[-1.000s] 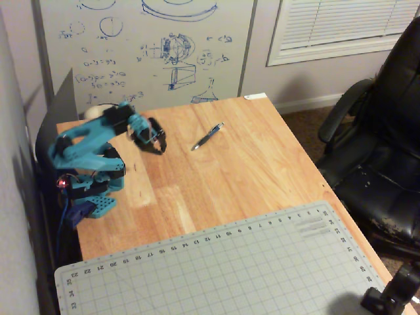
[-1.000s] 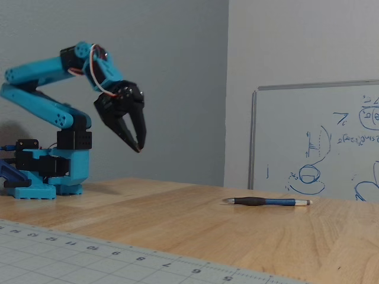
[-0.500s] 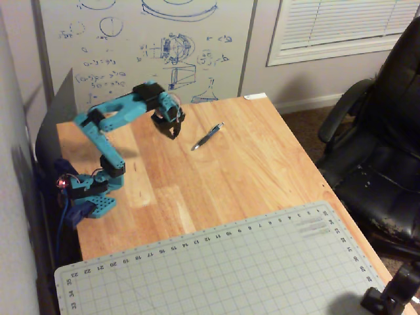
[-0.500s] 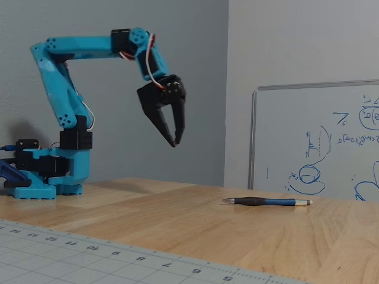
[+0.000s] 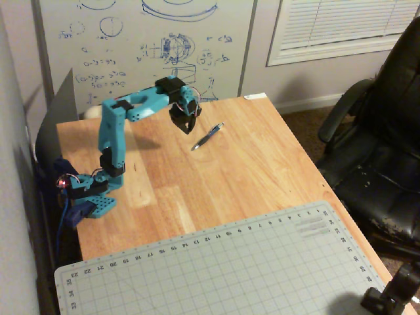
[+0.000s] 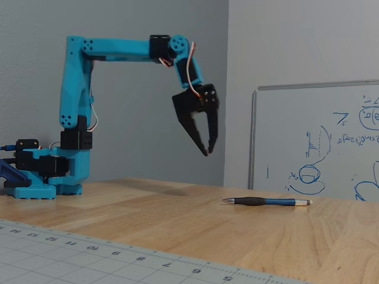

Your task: Touch the pen.

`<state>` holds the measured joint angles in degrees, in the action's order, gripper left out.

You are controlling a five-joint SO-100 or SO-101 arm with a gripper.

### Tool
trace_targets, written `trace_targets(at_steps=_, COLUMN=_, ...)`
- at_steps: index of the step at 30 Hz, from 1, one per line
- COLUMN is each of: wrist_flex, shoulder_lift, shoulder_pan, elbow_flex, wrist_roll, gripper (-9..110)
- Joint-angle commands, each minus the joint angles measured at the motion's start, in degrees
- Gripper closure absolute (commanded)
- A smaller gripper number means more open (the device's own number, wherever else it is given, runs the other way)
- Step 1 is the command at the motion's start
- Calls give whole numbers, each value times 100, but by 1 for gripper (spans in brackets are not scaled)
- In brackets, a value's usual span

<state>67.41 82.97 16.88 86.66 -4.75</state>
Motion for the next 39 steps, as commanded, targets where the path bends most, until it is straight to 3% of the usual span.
trace_targets(at_steps=1, wrist_flex=-70, shoulder_lift=-396, shoulder_pan=-35, elbow_flex=-1072, wrist_roll=35, gripper=101)
trace_targets(at_steps=15, wrist_flex=-79, shoulder_lift=-1107, shoulder_pan=-281, elbow_flex=-1441, wrist_roll=-18, gripper=101)
trace_targets(at_steps=25, wrist_flex=-1230, shoulder_lift=-1371, shoulder_pan=-387, elbow_flex=-1415, wrist_roll=62, gripper=101)
trace_targets(at_steps=39, wrist_flex=-1345, shoulder_lift=-1740, shoulder_pan=-26, elbow_flex=-1441, wrist_roll=79, gripper=101)
